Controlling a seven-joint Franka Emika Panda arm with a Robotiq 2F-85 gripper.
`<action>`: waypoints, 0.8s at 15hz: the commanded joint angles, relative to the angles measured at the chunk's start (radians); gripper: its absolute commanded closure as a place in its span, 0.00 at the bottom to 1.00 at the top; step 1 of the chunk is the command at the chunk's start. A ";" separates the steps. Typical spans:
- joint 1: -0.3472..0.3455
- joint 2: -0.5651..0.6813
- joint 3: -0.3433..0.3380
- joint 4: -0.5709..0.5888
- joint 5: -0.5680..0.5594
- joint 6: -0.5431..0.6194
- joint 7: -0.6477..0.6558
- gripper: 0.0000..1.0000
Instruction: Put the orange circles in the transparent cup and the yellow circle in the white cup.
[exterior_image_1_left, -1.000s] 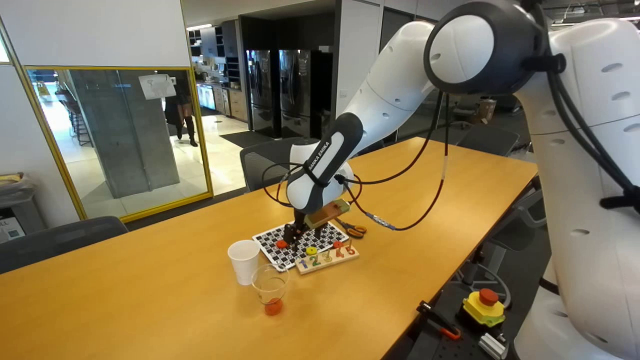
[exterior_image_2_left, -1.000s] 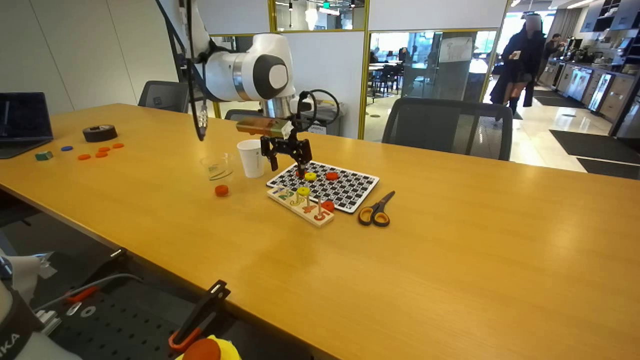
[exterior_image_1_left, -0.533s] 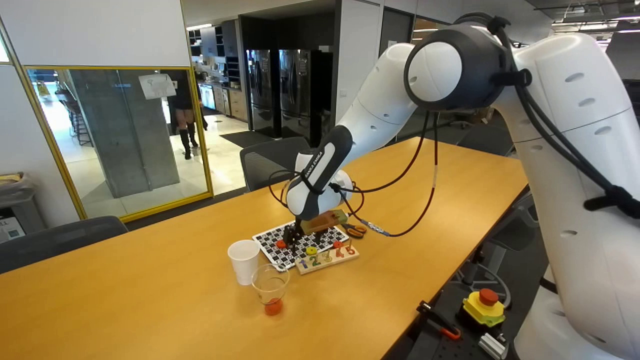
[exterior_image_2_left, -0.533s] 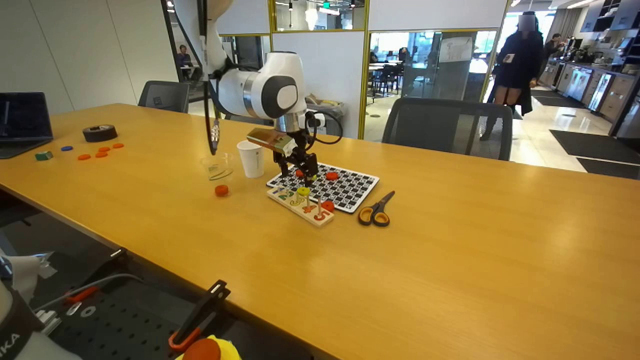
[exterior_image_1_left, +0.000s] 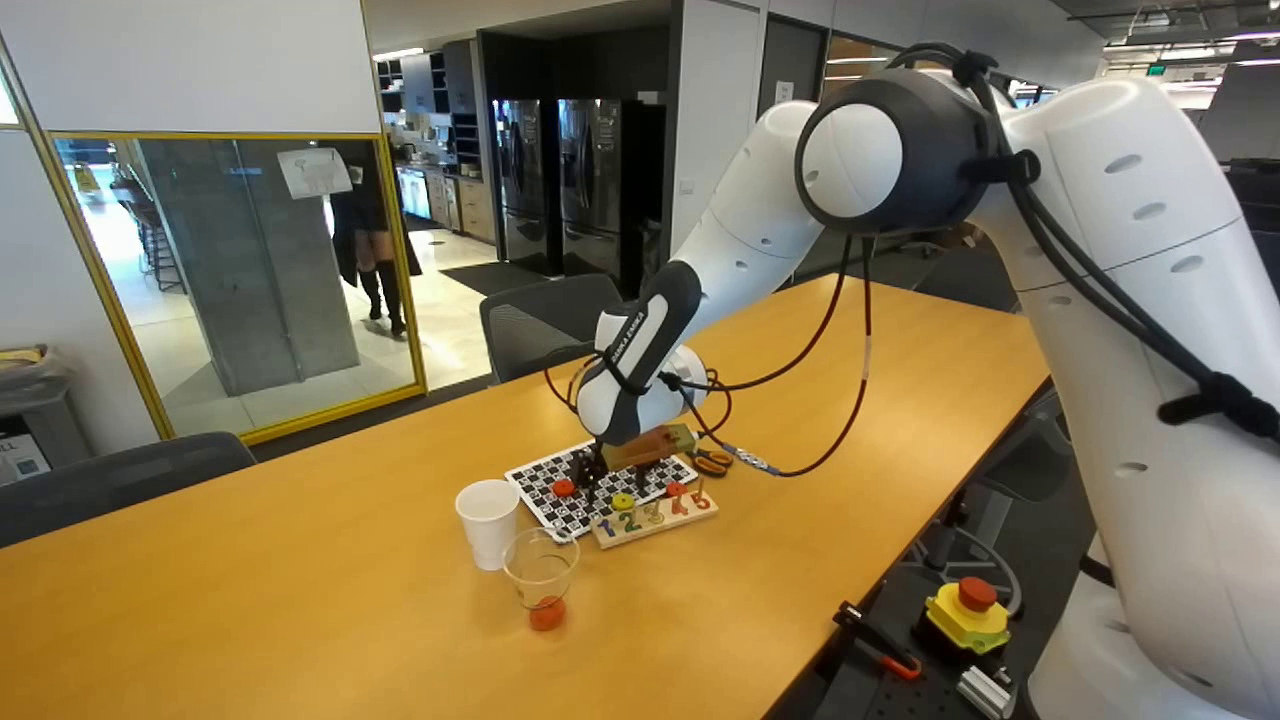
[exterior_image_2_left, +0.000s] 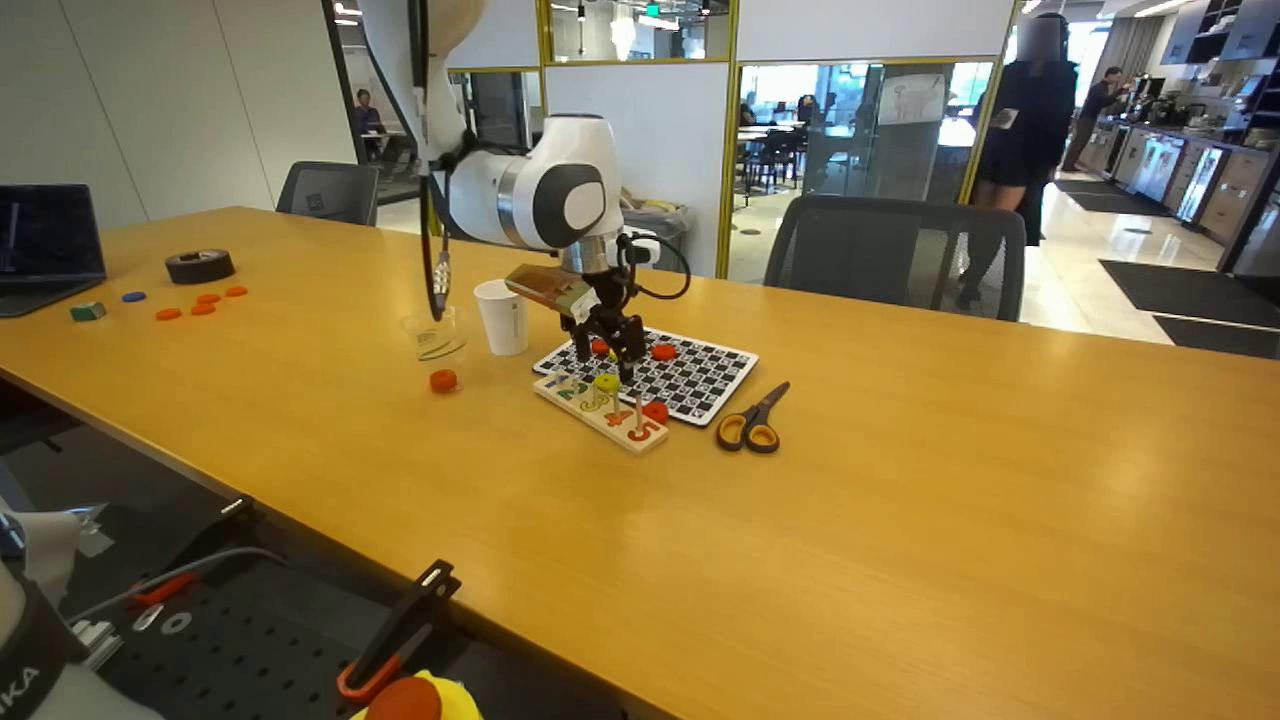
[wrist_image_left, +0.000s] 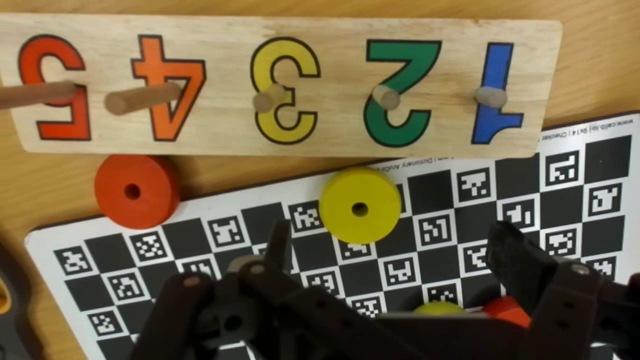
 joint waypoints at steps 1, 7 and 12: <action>0.006 0.010 -0.012 0.014 0.022 0.012 0.011 0.00; -0.010 0.018 0.001 0.015 0.040 0.013 0.001 0.00; -0.013 0.032 0.004 0.019 0.057 0.009 -0.001 0.00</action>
